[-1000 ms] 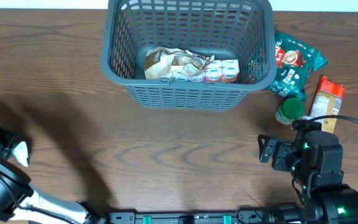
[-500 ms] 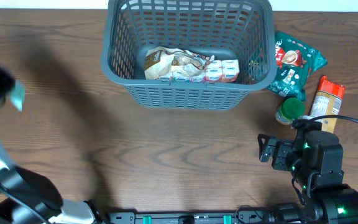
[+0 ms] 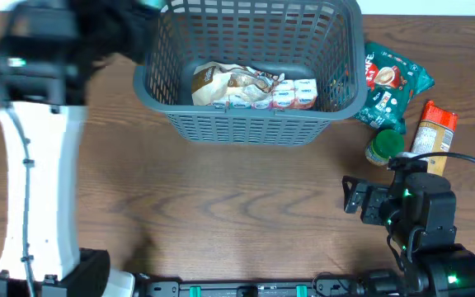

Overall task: Pack container
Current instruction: 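Lift the green item with the left gripper and drop it into the basket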

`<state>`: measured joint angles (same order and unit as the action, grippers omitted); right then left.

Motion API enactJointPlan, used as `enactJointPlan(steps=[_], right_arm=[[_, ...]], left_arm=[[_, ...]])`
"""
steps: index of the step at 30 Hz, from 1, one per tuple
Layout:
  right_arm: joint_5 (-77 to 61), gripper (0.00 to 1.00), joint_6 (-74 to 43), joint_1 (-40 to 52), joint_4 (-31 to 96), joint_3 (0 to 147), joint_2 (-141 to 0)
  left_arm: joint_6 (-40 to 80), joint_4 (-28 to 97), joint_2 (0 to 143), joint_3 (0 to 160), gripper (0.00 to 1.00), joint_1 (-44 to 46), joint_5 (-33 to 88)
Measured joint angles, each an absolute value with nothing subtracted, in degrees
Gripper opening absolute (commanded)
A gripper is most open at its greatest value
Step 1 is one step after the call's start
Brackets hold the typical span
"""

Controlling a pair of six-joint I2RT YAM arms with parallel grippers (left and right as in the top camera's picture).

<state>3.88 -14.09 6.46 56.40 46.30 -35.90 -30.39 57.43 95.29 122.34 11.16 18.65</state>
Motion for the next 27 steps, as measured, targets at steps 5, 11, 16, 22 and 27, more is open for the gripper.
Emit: enactJointPlan(steps=[5,11,16,22,27], right_arm=[[3.9,0.99,-14.1,6.5,56.2,46.3,-35.9],[3.9,0.99,-14.1,6.5,56.2,46.3,-35.9],[3.9,0.99,-14.1,6.4,56.2,46.3,-35.9],[3.9,0.99,-14.1,6.5,56.2,46.3,-35.9],[3.9,0.99,-14.1,6.4,56.2,46.3,-35.9]], left_arm=[[-44.3,53.9,98.4,122.4,0.07,19.2,19.0],[-52.1,53.3,107.1,122.5,0.11,22.2,18.9],[-53.9,54.4,116.1,122.5,0.24,22.2,18.9],[-54.7,55.5,121.0,122.2,0.99,22.2,18.7],[-54.7,55.5,120.5,122.3,0.98,22.1,18.7]])
